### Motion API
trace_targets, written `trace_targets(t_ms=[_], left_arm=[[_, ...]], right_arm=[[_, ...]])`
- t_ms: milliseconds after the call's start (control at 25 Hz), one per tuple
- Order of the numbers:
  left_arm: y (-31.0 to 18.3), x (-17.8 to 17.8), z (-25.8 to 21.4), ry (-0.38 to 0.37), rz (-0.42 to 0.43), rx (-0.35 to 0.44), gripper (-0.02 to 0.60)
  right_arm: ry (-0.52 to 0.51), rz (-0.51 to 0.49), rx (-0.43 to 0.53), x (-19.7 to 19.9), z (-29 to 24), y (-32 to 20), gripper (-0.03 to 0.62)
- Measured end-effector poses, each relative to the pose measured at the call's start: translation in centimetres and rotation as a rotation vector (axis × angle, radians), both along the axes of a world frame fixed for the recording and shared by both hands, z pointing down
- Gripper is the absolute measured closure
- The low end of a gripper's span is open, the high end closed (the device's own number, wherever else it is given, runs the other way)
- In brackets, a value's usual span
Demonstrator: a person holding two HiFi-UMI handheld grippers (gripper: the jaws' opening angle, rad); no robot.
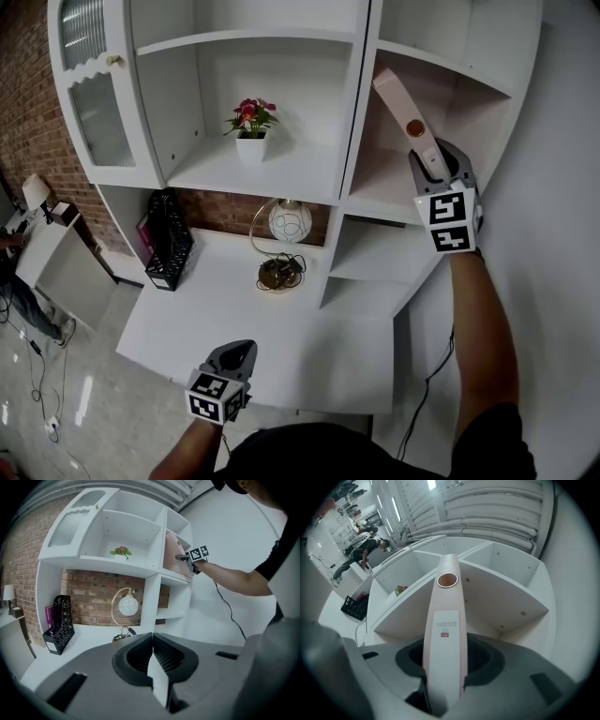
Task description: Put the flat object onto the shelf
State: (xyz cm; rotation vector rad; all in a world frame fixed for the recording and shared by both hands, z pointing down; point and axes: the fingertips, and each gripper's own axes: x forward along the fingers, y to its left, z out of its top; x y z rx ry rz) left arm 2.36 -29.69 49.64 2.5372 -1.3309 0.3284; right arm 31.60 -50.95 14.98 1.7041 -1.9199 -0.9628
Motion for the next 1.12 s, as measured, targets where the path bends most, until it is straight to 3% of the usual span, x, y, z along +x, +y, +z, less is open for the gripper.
trace_targets(t_ms=[440, 1120], left_arm=[[-0.2, -0.1, 0.1, 0.001, -0.014, -0.007, 0.575], [0.1, -0.4, 0.2, 0.003, -0.014, -0.008, 0.575]], right_arm=[[0.006, 0.007, -0.014, 0.6, 0.0, -3.7, 0.413], [0.042, 0.039, 0.000, 0.7, -0.2, -3.8, 0.398]])
